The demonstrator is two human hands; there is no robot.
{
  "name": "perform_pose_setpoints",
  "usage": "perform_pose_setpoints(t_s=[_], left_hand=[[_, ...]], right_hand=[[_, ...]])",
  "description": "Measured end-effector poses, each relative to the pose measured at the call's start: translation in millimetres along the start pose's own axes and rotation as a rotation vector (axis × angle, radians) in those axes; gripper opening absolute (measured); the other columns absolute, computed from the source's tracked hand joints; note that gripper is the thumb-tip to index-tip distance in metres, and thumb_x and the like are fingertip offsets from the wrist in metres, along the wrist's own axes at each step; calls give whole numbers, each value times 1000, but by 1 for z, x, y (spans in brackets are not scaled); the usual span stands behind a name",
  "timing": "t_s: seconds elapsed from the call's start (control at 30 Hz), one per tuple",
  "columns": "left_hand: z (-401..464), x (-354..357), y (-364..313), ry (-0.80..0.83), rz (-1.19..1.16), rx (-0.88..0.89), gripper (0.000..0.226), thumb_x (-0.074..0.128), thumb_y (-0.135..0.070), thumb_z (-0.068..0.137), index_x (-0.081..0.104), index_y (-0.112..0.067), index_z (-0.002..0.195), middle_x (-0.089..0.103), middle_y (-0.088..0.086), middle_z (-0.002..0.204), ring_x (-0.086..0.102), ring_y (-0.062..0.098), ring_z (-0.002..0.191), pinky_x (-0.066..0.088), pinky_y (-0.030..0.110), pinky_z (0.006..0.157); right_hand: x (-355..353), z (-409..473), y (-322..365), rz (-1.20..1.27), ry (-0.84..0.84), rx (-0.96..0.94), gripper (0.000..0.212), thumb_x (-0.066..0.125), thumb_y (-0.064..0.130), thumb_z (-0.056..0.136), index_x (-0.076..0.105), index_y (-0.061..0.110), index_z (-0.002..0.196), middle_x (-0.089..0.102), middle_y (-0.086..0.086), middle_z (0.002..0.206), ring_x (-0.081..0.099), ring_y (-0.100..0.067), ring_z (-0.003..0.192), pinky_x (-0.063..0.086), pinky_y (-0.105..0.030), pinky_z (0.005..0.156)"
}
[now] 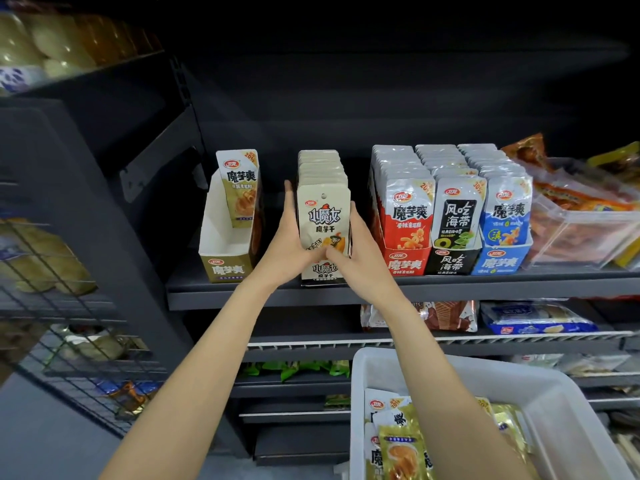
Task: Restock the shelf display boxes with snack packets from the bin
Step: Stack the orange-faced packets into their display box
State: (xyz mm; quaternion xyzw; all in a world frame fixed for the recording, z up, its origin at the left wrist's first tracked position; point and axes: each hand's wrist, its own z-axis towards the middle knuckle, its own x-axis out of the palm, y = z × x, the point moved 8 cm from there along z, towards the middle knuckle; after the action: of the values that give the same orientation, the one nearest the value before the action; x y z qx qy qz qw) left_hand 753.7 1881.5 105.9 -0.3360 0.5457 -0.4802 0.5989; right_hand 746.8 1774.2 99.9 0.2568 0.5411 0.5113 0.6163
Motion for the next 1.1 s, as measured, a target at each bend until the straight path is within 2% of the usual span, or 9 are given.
perform_pose_setpoints(t_s=[0.1, 0.23, 0.33, 0.5, 0.6, 0.67, 0.83, 1.0, 1.1], left_hand=[[-4, 6, 9, -21, -108, -79, 107, 62, -1, 86, -24, -24, 145, 35, -14, 135, 37, -1, 121, 35, 12, 94], [-2, 10, 23, -38, -184, -104, 103, 62, -2, 86, -16, -29, 149, 41, -8, 143, 43, 10, 129, 35, 33, 109], [1, 14, 22, -25, -148, -82, 101, 67, -5, 83, -5, -28, 151, 45, -6, 142, 47, 7, 125, 41, 37, 106], [15, 21, 12, -30, -100, -32, 105, 73, -3, 78, 3, -28, 151, 47, -7, 140, 50, -1, 119, 48, 16, 91], [20, 29, 10, -35, -95, -52, 105, 76, -10, 77, 4, -28, 151, 48, -8, 138, 49, 6, 123, 45, 29, 99], [21, 34, 9, -41, -86, -54, 101, 72, -5, 79, 4, -26, 151, 48, -12, 133, 48, 7, 124, 43, 31, 101], [21, 43, 9, -16, -81, -41, 102, 68, 1, 80, -1, -25, 151, 44, -2, 143, 44, 12, 130, 38, 43, 109], [19, 45, 11, -1, -107, -61, 100, 67, 1, 82, -1, -24, 151, 44, -1, 144, 45, 13, 130, 38, 43, 108], [20, 45, 14, 8, -101, -79, 102, 68, 0, 81, -2, -26, 151, 44, -4, 144, 46, 12, 129, 39, 45, 108]], right_hand=[[-4, -5, 0, 2, -50, 3, 72, 52, 10, 92, 11, 16, 152, 37, 7, 143, 35, 0, 127, 29, 3, 93], [-4, -7, -2, -85, -71, -28, 67, 51, 15, 94, 15, 19, 151, 40, 3, 146, 40, -6, 130, 36, -17, 103], [-10, -6, -4, -143, -123, -46, 61, 54, 16, 92, 28, 20, 146, 50, 4, 135, 49, -7, 120, 46, -22, 95], [-20, -9, -10, -135, -131, 14, 72, 53, 16, 93, 11, 17, 152, 50, 4, 136, 50, -4, 114, 41, -10, 85], [-23, -7, -11, -134, -155, 59, 75, 52, 14, 93, 6, 15, 152, 51, 1, 134, 49, -1, 102, 40, -1, 72], [-27, -10, -8, -223, -188, 53, 72, 50, 15, 95, 6, 13, 152, 51, -2, 131, 49, -2, 96, 40, -6, 71], [-38, -24, 4, -400, -267, 28, 57, 46, 13, 96, 22, 5, 147, 60, -12, 114, 58, -21, 97, 42, -22, 72], [-42, -28, 6, -452, -309, 6, 46, 45, 9, 94, 39, 7, 140, 65, -11, 104, 54, -14, 77, 40, -23, 63], [-43, -30, 3, -451, -325, -22, 40, 45, 8, 92, 47, 7, 132, 67, -8, 101, 62, -18, 78, 48, -26, 63]])
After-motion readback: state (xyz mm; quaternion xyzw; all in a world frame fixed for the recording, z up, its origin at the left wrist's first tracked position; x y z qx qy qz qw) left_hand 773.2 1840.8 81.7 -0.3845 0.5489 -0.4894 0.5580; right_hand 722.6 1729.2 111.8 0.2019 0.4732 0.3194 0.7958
